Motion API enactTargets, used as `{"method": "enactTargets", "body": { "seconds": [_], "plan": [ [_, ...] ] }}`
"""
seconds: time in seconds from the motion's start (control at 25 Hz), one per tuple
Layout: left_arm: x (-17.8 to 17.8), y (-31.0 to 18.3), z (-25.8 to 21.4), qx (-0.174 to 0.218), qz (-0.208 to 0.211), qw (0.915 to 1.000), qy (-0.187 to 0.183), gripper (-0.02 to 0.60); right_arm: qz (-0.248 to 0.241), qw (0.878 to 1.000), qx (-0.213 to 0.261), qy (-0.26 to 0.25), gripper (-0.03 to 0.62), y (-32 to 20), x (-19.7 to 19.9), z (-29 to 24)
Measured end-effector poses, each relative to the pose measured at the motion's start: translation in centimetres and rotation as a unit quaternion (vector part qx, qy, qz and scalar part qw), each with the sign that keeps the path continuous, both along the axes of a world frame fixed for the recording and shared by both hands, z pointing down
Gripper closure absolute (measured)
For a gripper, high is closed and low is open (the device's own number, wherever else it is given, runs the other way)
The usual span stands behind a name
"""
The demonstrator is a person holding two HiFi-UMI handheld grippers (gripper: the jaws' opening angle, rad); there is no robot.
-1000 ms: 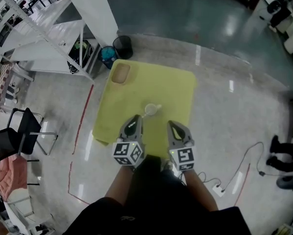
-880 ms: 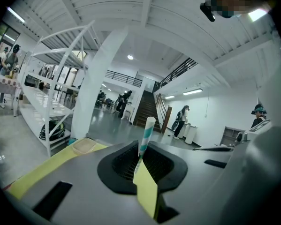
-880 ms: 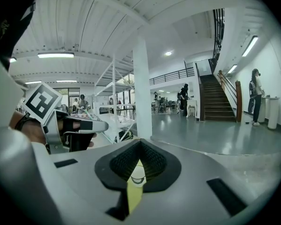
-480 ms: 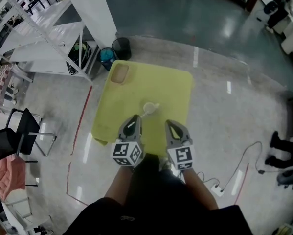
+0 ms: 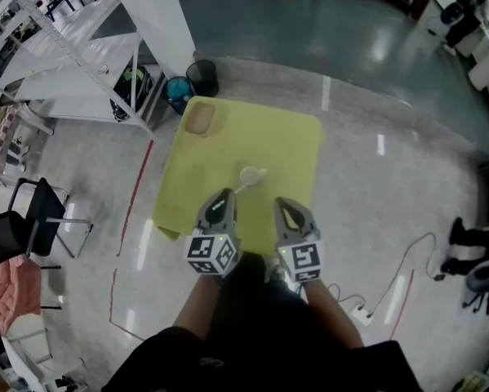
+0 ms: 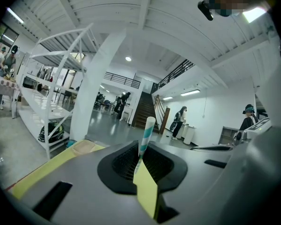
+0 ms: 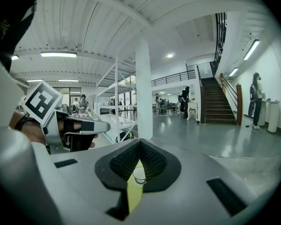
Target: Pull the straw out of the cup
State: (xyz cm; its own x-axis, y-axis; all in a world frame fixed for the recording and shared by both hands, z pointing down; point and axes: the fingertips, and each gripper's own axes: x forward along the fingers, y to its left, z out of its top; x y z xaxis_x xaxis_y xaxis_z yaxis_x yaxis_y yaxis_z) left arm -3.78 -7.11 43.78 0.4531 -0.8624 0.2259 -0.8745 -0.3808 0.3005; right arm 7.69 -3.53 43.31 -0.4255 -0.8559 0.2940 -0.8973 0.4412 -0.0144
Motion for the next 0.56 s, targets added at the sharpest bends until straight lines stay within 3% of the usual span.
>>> {"method": "enactTargets", "body": {
  "seconds": [0.56],
  "plan": [
    [0.69, 0.11, -0.03, 0.000, 0.008, 1.0000, 0.002, 0.517, 0.002, 1.000, 0.008, 0.001, 0.579, 0.55, 0.32, -0.53]
  ]
}}
